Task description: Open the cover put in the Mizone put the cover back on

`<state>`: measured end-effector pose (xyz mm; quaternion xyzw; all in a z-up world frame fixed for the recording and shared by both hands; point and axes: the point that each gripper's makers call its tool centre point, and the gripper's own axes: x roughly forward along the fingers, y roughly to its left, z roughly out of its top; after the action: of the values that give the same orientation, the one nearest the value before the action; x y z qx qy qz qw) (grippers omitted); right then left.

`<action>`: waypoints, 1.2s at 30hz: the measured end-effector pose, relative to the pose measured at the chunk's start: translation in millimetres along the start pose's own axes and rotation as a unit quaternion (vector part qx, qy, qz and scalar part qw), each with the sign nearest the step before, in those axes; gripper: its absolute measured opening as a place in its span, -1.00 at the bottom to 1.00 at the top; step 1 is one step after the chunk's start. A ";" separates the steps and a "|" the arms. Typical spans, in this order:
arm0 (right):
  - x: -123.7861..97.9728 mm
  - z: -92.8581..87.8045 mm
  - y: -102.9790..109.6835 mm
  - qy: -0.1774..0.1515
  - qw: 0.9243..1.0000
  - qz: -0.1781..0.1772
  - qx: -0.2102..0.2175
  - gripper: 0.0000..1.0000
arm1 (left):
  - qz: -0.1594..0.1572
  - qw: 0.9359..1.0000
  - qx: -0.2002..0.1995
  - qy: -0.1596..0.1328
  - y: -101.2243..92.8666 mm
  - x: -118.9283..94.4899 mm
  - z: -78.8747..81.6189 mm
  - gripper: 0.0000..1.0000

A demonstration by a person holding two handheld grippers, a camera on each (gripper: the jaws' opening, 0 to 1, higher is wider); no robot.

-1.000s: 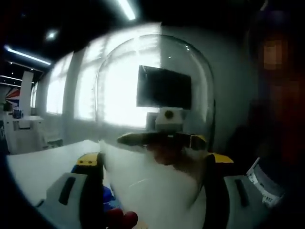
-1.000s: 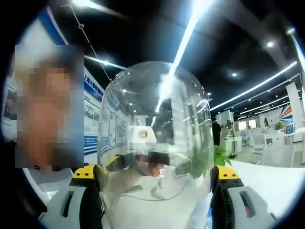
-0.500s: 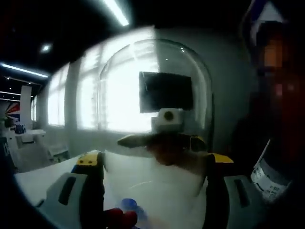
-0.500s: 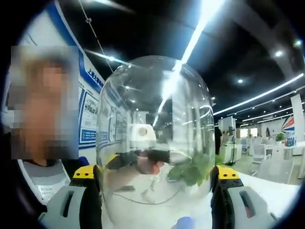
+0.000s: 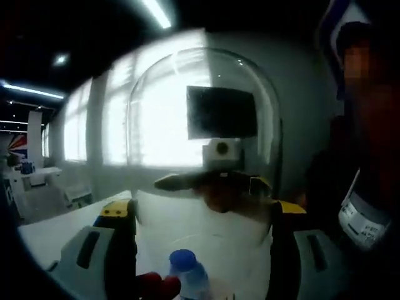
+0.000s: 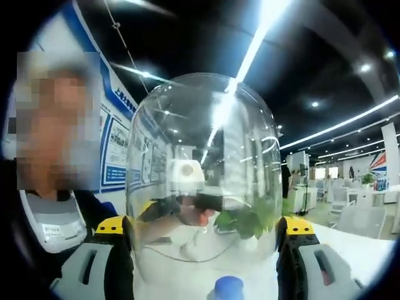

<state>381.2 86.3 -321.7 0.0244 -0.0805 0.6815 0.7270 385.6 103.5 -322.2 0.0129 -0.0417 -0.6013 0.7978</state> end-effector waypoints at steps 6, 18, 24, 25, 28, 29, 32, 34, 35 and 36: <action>-0.1 -16.5 -3.5 0.005 1.000 0.001 0.009 0.79 | 0.001 1.000 -0.003 0.005 5.1 -0.1 -12.6 0.47; -3.8 -55.7 -13.6 0.013 1.000 -0.005 0.025 0.79 | -0.002 1.000 -0.024 0.005 15.6 -0.7 -52.6 0.48; -4.9 -67.2 -17.3 0.010 0.999 -0.006 0.035 0.79 | -0.001 0.999 -0.035 -0.006 18.7 -2.2 -64.7 0.47; -5.4 -69.3 -17.2 0.011 0.999 -0.006 0.035 0.79 | -0.001 0.999 -0.035 -0.005 18.7 -2.0 -67.2 0.48; -6.4 -78.2 -16.1 0.017 0.999 -0.006 0.033 0.79 | -0.001 0.999 -0.033 0.002 18.8 -1.6 -74.7 0.48; -6.6 -80.2 -15.6 0.018 0.999 -0.006 0.033 0.79 | -0.001 0.999 -0.032 0.003 19.2 -1.9 -77.7 0.48; -8.6 -87.8 -16.3 0.020 0.999 -0.005 0.034 0.79 | -0.001 1.000 -0.031 0.003 20.6 -1.2 -82.9 0.48; -11.2 -93.4 -18.7 0.018 0.999 -0.004 0.036 0.79 | -0.001 0.999 -0.032 0.004 21.5 0.3 -87.2 0.48; -11.9 -95.5 -19.4 0.017 0.999 -0.004 0.038 0.79 | 0.000 0.999 -0.033 0.003 22.8 0.8 -89.0 0.48; -12.6 -97.7 -20.0 0.016 0.999 -0.004 0.040 0.79 | 0.000 0.999 -0.034 0.002 23.8 1.1 -90.9 0.48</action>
<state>408.6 86.7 -418.4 0.0431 -0.0410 0.6817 0.7293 416.2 106.4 -411.0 -0.0134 -0.0195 -0.6022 0.7980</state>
